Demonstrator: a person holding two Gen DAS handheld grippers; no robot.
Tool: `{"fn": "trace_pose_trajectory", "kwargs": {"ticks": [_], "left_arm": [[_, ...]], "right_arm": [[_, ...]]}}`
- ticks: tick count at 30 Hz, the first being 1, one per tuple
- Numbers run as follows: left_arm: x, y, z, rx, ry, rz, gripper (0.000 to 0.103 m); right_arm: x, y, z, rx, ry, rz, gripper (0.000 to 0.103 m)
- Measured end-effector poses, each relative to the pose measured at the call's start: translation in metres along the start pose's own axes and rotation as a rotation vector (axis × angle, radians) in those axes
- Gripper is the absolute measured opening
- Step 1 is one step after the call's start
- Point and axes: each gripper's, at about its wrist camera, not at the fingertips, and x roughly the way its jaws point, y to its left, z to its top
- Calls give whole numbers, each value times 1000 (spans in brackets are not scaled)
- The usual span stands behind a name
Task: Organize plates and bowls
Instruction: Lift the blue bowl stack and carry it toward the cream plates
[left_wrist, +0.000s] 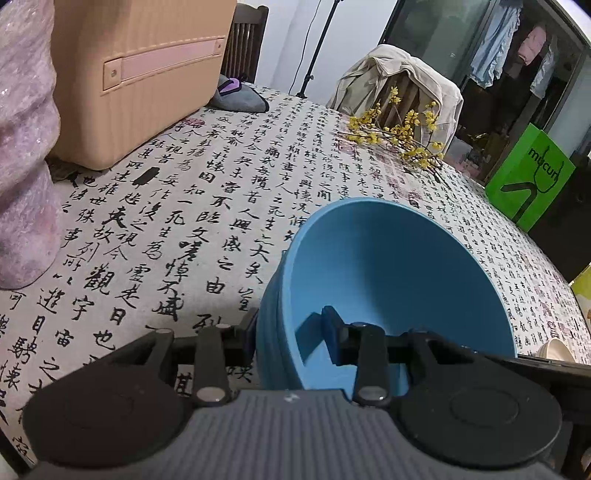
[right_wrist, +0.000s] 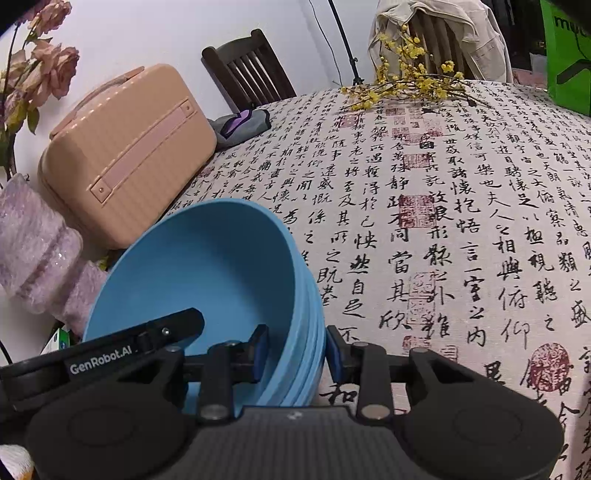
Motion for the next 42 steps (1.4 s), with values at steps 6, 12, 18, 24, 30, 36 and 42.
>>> {"fn": "trace_pose_trajectory", "kwargs": {"ticks": [6,12,18,24,30,36,42], "left_arm": [[-3,-15,-3,17,-11,-5,36],[-4,-29,-7,27,-17,-15,36],[-6,-45,-10,53,-28,-22,36],[-9,-61,-14,68,-36,-35,36],[-11,-78,-16,85,-43,-42,36],[-10,-95,-21,94,-41,-39,36],[-12,-112,-26,103,-47,-51,36]], "right_arm": [[-11,-11,0,10,-14,-2,32],[-21,-22,-2,13,-29,-9,32],[-33,-35,-4,21,-41,-11,32],[-46,-48,-5,30,-60,-16,32],[-58,-64,-6,47,-79,-14,32],[-71,-77,-8,52,-100,-20,32],[-82,-91,-8,54,-121,-33,32]]}}
